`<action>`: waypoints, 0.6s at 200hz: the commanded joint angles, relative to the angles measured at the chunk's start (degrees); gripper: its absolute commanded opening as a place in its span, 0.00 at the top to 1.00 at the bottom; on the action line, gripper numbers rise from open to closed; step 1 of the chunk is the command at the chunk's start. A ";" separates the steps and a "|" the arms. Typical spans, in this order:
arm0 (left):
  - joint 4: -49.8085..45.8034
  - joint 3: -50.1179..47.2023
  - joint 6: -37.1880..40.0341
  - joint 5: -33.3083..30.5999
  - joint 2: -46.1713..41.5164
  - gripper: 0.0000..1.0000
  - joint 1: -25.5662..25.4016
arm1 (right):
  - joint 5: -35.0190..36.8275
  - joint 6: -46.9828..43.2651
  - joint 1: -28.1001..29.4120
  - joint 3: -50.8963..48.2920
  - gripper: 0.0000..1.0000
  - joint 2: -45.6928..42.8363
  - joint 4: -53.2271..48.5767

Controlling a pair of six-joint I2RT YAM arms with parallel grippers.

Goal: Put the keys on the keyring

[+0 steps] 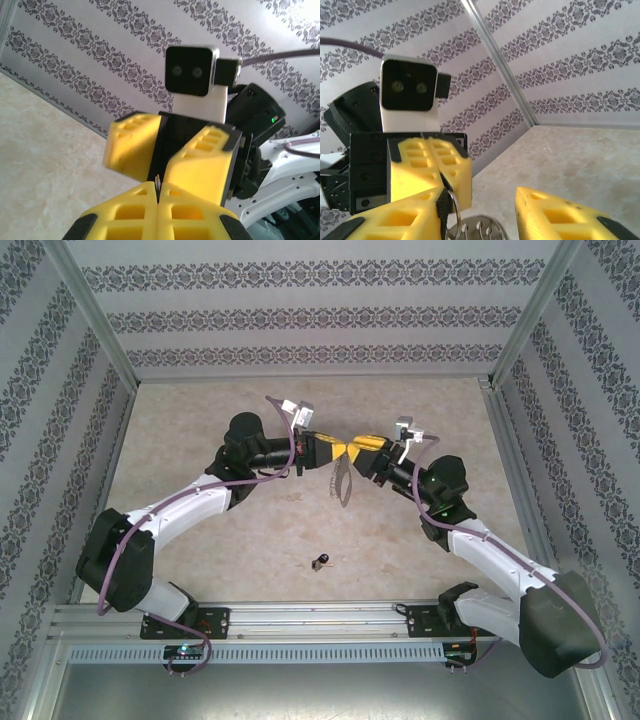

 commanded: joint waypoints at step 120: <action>-38.15 9.50 38.76 -3.83 -4.42 1.00 -0.93 | -8.82 -9.33 -4.20 -1.02 0.54 -8.41 -20.83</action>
